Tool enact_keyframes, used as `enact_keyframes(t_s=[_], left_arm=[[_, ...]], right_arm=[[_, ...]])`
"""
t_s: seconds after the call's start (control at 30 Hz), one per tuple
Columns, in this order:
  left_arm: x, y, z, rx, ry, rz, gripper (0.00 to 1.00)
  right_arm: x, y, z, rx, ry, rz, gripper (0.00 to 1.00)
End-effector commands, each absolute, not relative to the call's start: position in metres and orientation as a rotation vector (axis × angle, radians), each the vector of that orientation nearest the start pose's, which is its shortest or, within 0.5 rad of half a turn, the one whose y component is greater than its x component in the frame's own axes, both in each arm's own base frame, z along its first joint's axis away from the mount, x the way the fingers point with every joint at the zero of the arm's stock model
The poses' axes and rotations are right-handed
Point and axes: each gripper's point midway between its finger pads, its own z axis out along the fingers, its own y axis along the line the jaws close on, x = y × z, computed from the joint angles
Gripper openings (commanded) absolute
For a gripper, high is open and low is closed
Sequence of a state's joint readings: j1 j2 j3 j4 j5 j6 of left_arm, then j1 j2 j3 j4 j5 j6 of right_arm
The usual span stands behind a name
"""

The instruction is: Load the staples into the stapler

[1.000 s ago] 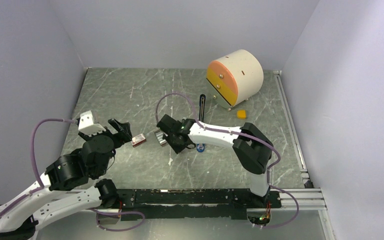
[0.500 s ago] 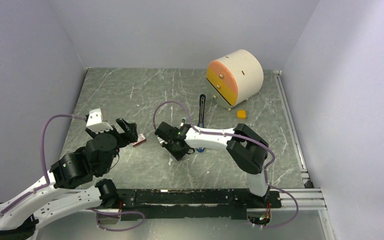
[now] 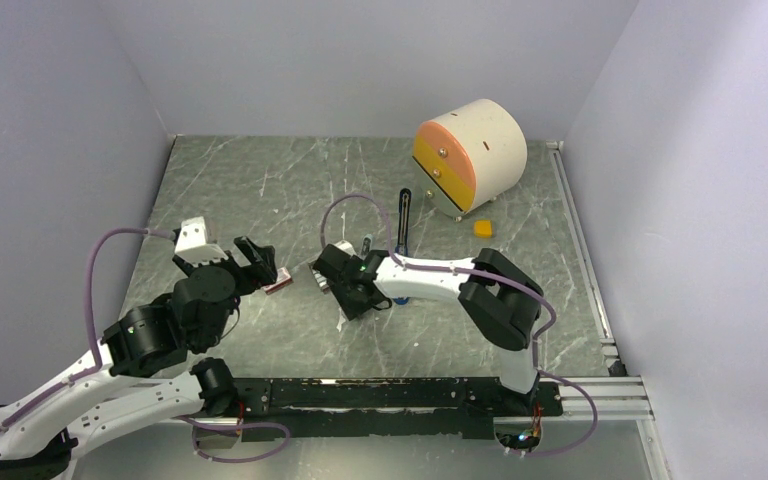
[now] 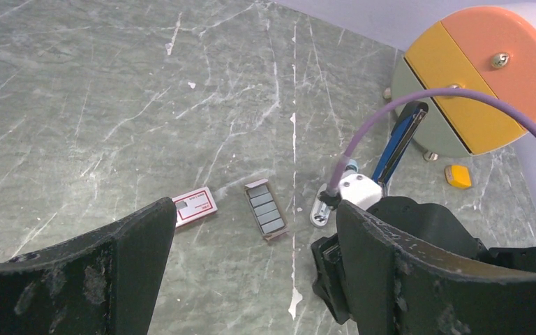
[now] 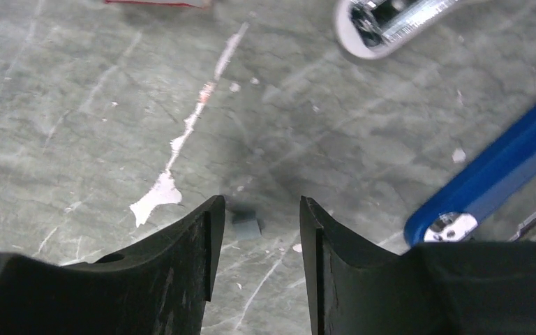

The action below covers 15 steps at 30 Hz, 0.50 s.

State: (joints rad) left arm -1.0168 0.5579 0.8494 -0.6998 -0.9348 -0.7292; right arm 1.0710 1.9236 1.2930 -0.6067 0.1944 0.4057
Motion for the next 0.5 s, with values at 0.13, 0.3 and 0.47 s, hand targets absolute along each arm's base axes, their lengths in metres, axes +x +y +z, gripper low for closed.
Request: enact_keyframes(t_s=[0.13,0.3,0.47], left_arm=[[0.206,-0.095,0.274,-0.313,1.788,-0.305,0.88],[0.206,-0.095,0.273,-0.318,1.79,-0.306,0.87],[0.206,-0.094,0.273,-0.319,1.789,-0.306,0.87]], right_arm=[[0.21,0.326,0.029,-0.485,2.598,0.149,0.46],[0.208,0.32,0.021,-0.438,2.62,0.115,0.45],[0.207,0.32,0.02,-0.428,2.626,0.117,0.45]])
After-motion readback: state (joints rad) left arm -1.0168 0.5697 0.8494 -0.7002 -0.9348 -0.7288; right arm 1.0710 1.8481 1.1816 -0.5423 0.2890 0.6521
